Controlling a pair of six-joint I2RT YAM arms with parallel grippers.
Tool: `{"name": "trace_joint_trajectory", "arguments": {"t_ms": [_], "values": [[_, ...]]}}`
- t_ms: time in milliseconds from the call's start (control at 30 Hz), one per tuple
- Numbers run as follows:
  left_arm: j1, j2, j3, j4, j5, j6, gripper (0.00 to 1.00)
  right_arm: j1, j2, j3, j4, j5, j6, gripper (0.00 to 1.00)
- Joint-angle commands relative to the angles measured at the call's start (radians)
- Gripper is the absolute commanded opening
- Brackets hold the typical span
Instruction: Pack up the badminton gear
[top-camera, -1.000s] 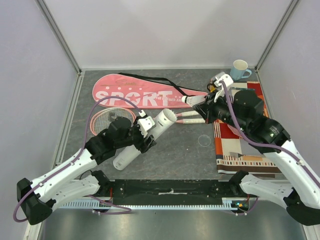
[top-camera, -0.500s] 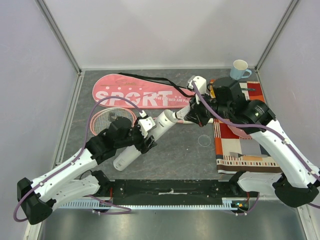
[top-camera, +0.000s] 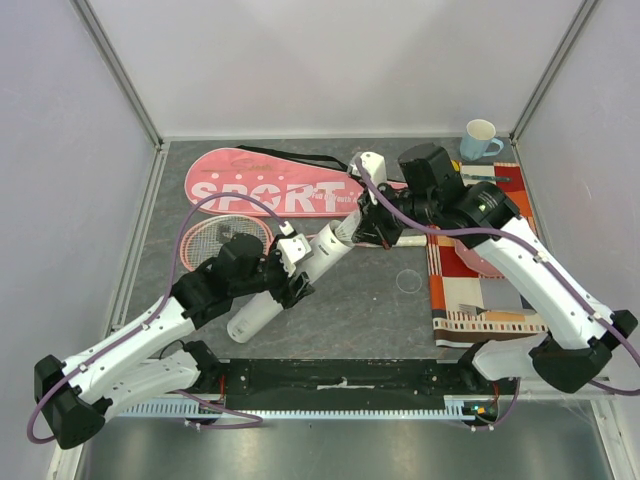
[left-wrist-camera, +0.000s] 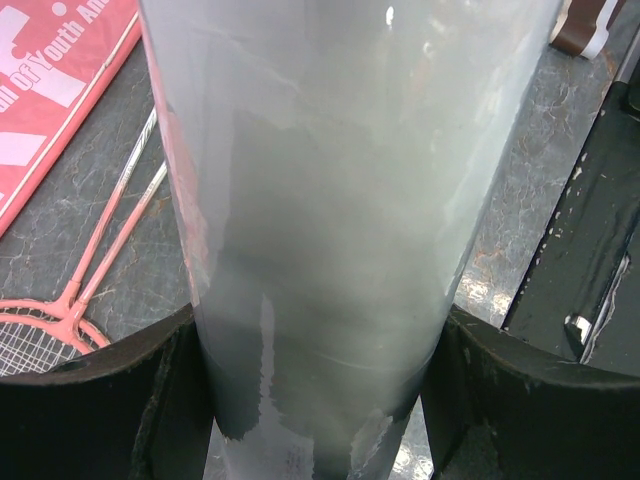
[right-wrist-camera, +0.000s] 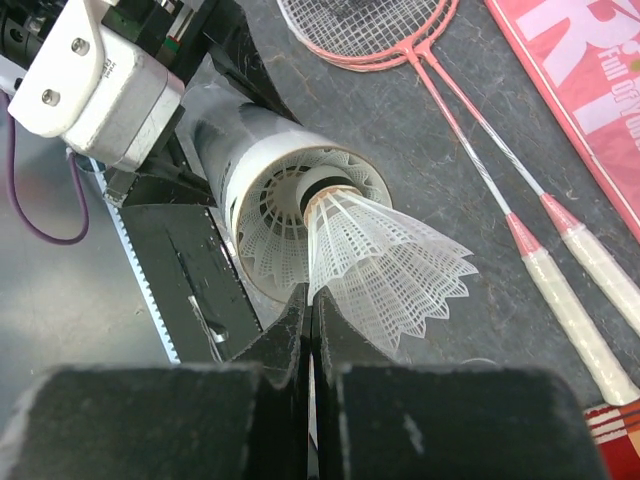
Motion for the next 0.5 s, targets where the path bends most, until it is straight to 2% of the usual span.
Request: {"name": "trace_joint_trajectory", "arguments": {"t_ms": [0,467], "values": [[0.001,-0.002,0.030,0.045,0.032,0.017,0.17,-0.001,0.032,0.070,-0.016,-0.054,-0.039,0.00],[0.001,-0.005,0.030,0.045,0.036,0.018,0.17,0.014,0.093,0.116,-0.034,-0.170,-0.069,0.00]]}}
